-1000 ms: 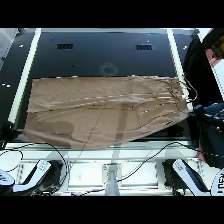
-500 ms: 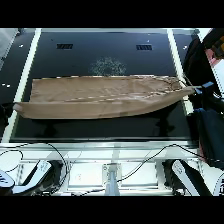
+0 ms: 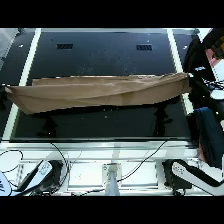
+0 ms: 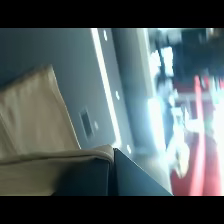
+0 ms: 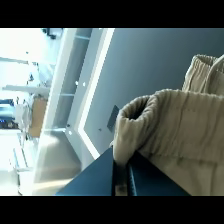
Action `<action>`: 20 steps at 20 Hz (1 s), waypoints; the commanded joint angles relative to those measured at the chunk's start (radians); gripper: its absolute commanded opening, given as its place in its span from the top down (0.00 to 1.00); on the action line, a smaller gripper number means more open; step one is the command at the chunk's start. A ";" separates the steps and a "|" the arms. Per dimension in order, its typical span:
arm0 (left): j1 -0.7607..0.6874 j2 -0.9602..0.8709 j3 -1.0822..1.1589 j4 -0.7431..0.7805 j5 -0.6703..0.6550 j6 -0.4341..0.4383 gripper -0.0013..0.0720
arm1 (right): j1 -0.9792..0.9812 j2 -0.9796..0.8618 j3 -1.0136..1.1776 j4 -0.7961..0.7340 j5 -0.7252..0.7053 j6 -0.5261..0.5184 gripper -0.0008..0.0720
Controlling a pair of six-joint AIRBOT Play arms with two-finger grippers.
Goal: Fold the clothes and pants, and hang the long-sleeved shirts on hangers.
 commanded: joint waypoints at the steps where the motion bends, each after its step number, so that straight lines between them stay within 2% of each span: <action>1: -0.092 -0.048 0.001 -0.016 0.209 0.007 0.96 | 0.025 -0.137 0.090 0.005 -0.041 0.097 0.93; 6: -0.219 -0.164 0.002 -0.020 0.364 0.006 0.96 | 0.049 -0.268 0.190 0.021 -0.106 0.110 0.93; 9: -0.281 -0.219 0.002 -0.020 0.437 -0.008 0.96 | 0.084 -0.339 0.243 0.026 -0.131 0.178 0.93; 14: -0.320 -0.231 0.002 -0.019 0.617 -0.023 0.96 | 0.130 -0.420 0.310 0.025 -0.282 0.178 0.93; 16: -0.320 -0.236 0.003 -0.019 0.631 -0.067 0.96 | 0.131 -0.438 0.313 0.026 -0.307 0.178 0.93; 20: -0.334 -0.272 0.004 -0.019 0.629 -0.069 0.96 | 0.145 -0.458 0.313 0.025 -0.322 0.178 0.93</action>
